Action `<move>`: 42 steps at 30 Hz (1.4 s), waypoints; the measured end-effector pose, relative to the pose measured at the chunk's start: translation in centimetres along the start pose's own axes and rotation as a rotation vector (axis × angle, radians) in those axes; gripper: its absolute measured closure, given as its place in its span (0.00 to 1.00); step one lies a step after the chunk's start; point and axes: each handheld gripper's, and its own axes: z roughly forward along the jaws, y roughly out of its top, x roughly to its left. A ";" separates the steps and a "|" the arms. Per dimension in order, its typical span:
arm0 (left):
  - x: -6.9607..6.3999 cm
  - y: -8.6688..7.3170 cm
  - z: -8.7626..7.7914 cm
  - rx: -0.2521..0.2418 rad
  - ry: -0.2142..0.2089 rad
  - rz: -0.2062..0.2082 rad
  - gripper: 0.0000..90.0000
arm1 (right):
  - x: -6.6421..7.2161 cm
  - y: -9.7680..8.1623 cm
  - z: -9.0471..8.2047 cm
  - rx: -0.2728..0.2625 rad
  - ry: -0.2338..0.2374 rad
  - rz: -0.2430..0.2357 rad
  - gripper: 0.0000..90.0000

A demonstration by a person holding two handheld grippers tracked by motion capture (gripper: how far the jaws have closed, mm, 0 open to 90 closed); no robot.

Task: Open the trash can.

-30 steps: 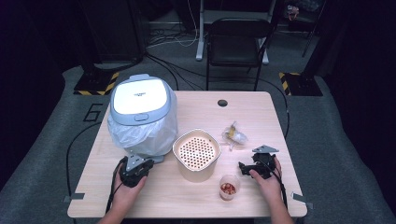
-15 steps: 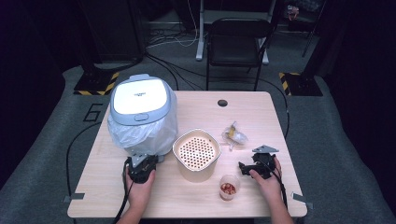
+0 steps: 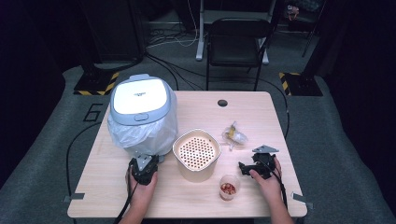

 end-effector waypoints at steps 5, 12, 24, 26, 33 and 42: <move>0.0 0.0 0.1 0.005 -0.002 -0.002 0.90 | 0.0 0.0 0.0 0.000 0.000 0.000 0.00; 0.2 0.1 0.4 0.068 -0.015 -0.007 0.91 | 0.0 0.0 0.0 0.000 0.003 0.001 0.00; 0.4 0.3 0.8 0.108 -0.019 0.000 0.90 | 0.0 0.0 0.0 0.000 0.002 0.001 0.00; 0.4 0.2 0.8 0.105 -0.017 -0.001 0.90 | 0.0 0.0 0.0 0.000 0.003 0.001 0.00; 0.7 0.2 0.7 0.098 -0.037 -0.060 0.95 | 0.0 0.0 0.0 0.000 0.003 0.002 0.00; 0.3 0.2 0.7 0.099 -0.022 -0.003 0.95 | 0.0 0.0 0.0 0.000 0.000 0.000 0.00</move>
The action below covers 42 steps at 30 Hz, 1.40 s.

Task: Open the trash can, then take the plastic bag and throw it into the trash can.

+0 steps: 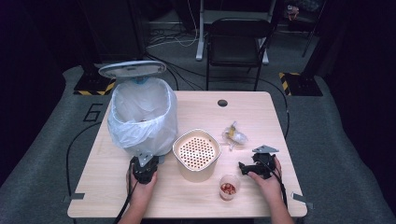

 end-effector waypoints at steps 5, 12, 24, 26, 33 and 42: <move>0.1 0.0 0.0 0.003 -0.005 0.005 0.94 | 0.0 0.0 0.0 -0.001 0.007 0.001 0.00; 0.3 0.0 0.0 0.000 -0.007 0.002 0.94 | 0.5 0.9 -0.5 0.021 -0.022 -0.029 0.13; 0.3 0.0 0.0 -0.006 -0.013 0.006 0.95 | -0.9 6.8 -2.9 -0.036 0.032 -0.029 0.16; 0.5 0.0 -0.1 0.007 -0.021 0.006 0.95 | -1.1 7.9 -2.8 -0.046 0.039 -0.036 0.17; 0.4 0.0 -0.1 -0.005 -0.016 0.003 0.95 | -0.8 9.6 -0.8 -0.033 0.062 -0.054 0.29; 0.4 0.0 -0.1 0.004 -0.011 0.023 0.95 | -0.7 11.2 2.4 0.001 0.070 -0.049 0.27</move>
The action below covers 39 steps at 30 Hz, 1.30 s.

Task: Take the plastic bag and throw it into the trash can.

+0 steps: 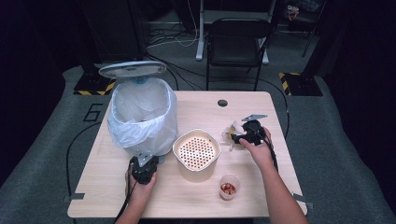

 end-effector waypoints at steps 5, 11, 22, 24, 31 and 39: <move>0.0 0.0 0.0 0.001 0.000 0.002 0.95 | 0.2 0.4 1.3 0.020 -0.002 -0.021 0.36; 0.0 0.0 0.0 0.001 0.003 0.004 0.95 | 0.3 0.3 2.5 0.067 -0.019 -0.017 0.41; 0.0 0.0 0.0 0.002 0.002 0.005 0.95 | 0.4 -0.3 2.6 0.078 -0.021 0.019 0.70; 0.0 0.0 -0.1 0.009 0.002 0.015 0.95 | 0.4 -0.4 2.4 0.075 -0.018 0.028 0.73; 0.0 0.0 0.0 0.002 0.003 0.005 0.95 | 0.6 0.1 0.8 0.039 0.011 0.039 0.76; 0.0 0.0 0.0 -0.001 0.003 0.002 0.95 | 1.1 1.5 -2.9 -0.058 0.056 0.049 0.77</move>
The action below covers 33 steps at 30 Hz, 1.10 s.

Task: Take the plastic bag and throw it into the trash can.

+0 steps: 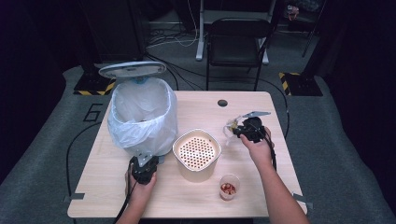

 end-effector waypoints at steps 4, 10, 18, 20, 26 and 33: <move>0.0 0.0 0.0 0.001 -0.001 0.000 0.95 | 0.4 0.9 -1.7 -0.035 0.021 -0.012 0.77; 0.0 0.0 0.0 0.002 0.001 0.002 0.95 | 1.3 2.2 -4.4 -0.070 0.040 -0.032 0.78; 0.0 0.0 0.0 0.002 0.001 0.002 0.95 | 2.8 4.1 -8.1 -0.111 0.083 -0.071 0.78; 0.0 0.0 0.0 0.001 0.002 0.002 0.95 | 3.3 4.6 -9.0 -0.117 0.099 -0.084 0.78; -0.1 0.0 0.0 0.002 0.006 0.008 0.95 | 5.0 6.1 -11.5 -0.127 0.146 -0.104 0.78; -0.1 0.0 0.0 -0.001 0.011 0.009 0.95 | 7.7 7.9 -14.1 -0.163 0.194 -0.142 0.78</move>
